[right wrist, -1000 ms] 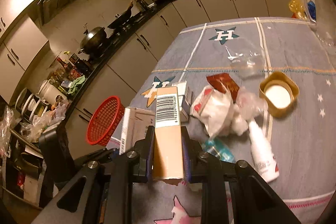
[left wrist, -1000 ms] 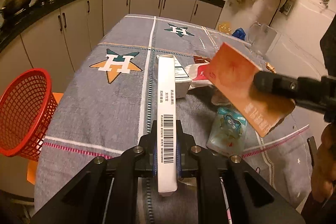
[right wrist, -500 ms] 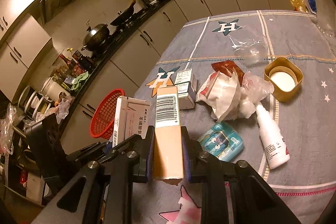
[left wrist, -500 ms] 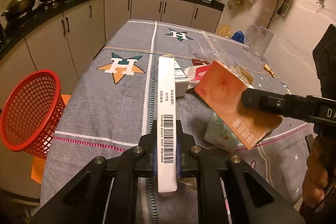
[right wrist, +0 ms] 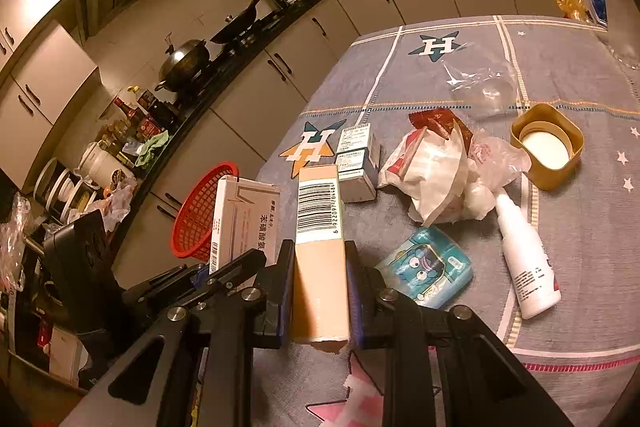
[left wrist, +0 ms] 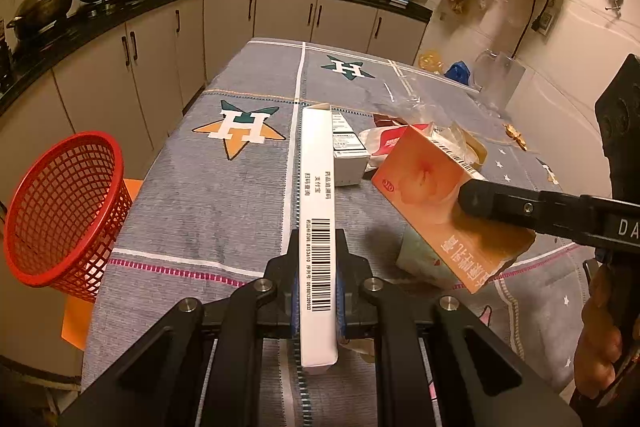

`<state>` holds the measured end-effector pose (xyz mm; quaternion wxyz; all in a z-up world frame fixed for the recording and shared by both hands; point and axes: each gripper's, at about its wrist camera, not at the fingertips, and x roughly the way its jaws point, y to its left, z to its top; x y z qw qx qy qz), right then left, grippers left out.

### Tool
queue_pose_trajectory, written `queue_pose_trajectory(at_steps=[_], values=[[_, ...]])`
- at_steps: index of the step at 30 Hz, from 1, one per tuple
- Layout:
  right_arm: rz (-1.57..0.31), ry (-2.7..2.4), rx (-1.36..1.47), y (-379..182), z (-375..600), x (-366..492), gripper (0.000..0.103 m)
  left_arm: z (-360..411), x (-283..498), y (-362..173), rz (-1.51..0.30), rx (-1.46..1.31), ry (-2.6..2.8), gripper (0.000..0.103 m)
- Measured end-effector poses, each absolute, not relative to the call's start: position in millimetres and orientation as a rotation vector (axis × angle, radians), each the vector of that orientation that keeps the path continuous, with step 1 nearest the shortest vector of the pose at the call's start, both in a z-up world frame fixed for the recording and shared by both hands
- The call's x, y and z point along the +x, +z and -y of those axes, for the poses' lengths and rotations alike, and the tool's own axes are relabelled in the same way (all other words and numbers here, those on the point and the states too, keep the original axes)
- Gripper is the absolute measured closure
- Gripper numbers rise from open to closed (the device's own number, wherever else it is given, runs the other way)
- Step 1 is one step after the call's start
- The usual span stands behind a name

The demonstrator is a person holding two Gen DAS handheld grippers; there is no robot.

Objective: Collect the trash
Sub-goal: 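Lift the white box and orange carton and carry them toward the red basket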

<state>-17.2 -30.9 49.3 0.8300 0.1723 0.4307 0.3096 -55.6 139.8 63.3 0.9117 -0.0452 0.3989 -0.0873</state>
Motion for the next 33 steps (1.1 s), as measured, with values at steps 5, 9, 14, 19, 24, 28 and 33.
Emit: queue_pose_trajectory(at_steps=[5, 9, 14, 19, 24, 28, 33], values=[[-0.913, 0.660, 0.351, 50.8, 27.5, -17.2, 0.078, -142.2, -55.6, 62.7, -0.821, -0.096, -0.173, 0.091], [-0.898, 0.646, 0.311, 53.3, 22.1, -21.6, 0.078, -144.6, -55.7, 63.9, -0.814, -0.095, -0.159, 0.091], [-0.890, 0.651, 0.272, 56.1, 10.2, -26.9, 0.078, -148.6, -56.1, 64.5, -0.804, -0.081, -0.124, 0.091], [-0.893, 0.661, 0.247, 55.3, 0.9, -27.7, 0.078, -153.4, -56.0, 64.2, -0.804, -0.079, -0.111, 0.091], [-0.894, 0.667, 0.232, 55.9, -6.6, -27.1, 0.078, -159.9, -57.3, 65.9, -0.795, -0.083, -0.097, 0.091], [-0.893, 0.673, 0.218, 57.5, -13.0, -25.4, 0.078, -167.0, -58.6, 67.4, -0.789, -0.088, -0.087, 0.091], [-0.891, 0.690, 0.193, 60.8, -26.0, -24.5, 0.078, -180.0, -59.2, 73.4, -0.772, -0.099, -0.059, 0.091]])
